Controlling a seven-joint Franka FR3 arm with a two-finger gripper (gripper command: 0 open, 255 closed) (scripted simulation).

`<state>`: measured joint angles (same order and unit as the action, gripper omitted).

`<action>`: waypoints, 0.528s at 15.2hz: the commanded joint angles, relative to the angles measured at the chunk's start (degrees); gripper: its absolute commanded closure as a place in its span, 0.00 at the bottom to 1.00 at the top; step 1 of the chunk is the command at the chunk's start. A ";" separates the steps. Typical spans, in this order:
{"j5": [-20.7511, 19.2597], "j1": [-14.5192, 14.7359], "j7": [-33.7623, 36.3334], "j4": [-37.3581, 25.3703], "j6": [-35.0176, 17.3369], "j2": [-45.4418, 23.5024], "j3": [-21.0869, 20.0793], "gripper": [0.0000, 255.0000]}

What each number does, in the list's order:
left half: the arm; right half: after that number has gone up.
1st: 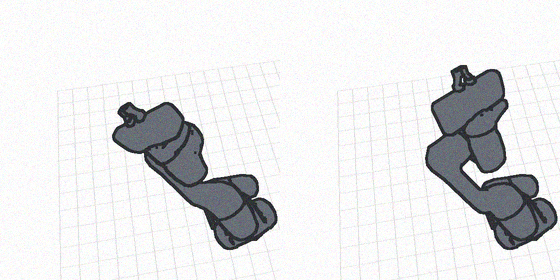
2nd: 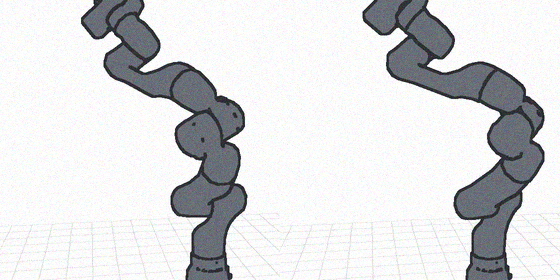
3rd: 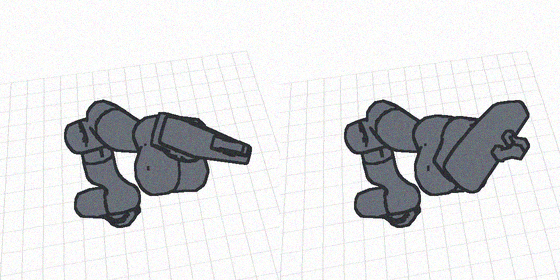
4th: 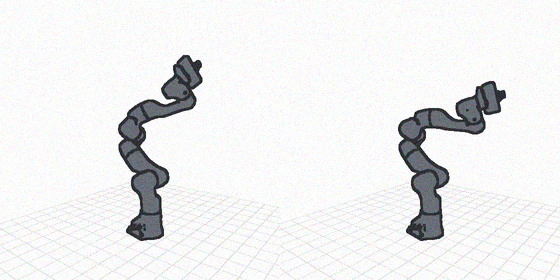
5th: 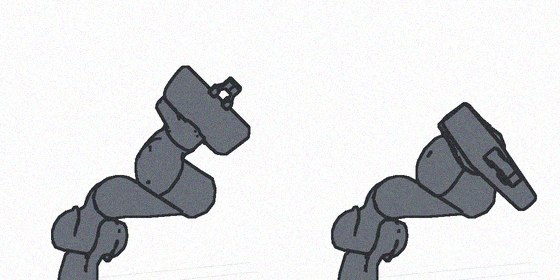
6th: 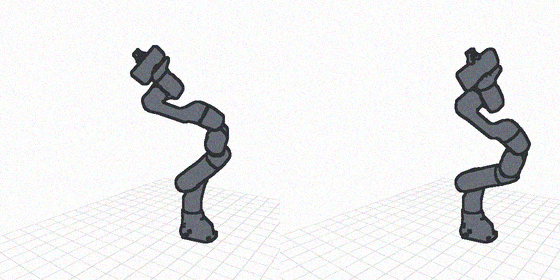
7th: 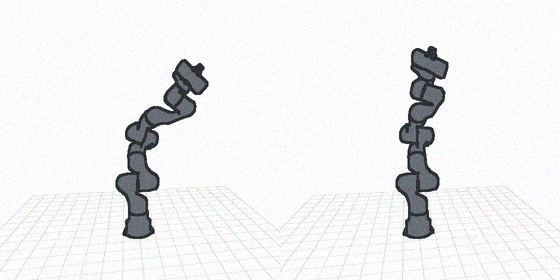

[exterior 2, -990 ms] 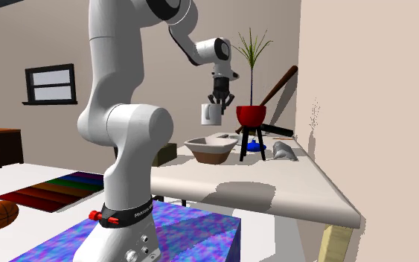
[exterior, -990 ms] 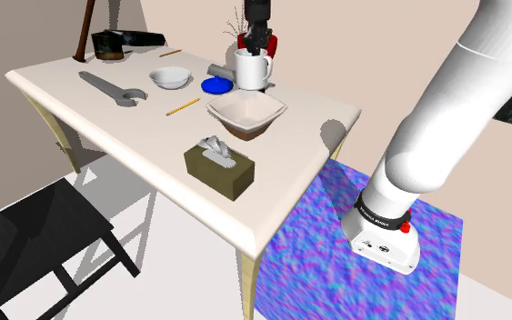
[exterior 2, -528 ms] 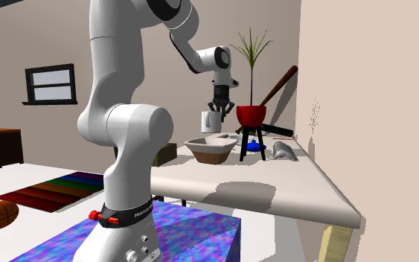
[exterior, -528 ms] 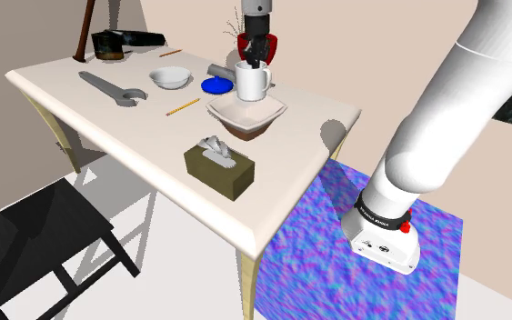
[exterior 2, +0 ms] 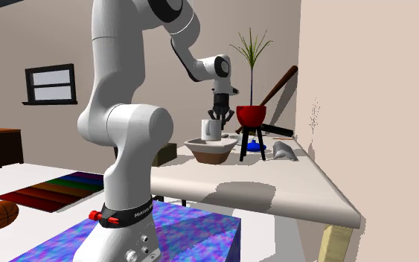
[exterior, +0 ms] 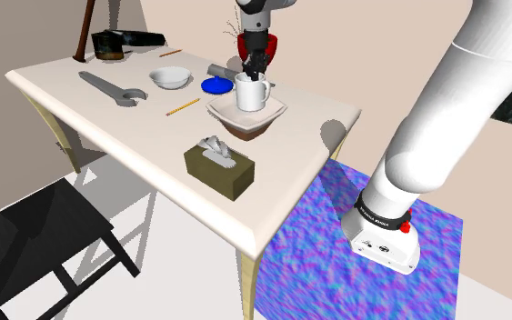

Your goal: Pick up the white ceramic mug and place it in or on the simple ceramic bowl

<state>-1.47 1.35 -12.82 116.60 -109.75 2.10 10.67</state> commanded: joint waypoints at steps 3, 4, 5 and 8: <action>0.01 0.01 0.02 0.33 -0.42 -0.04 -0.01 1.00; 0.01 0.01 0.02 0.33 -0.42 -0.04 -0.01 1.00; 0.01 0.01 0.02 0.33 -0.42 -0.04 -0.01 1.00; 0.02 0.01 0.02 0.32 -0.42 -0.04 -0.01 0.00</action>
<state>-1.45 1.35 -12.80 116.92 -110.16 2.05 10.66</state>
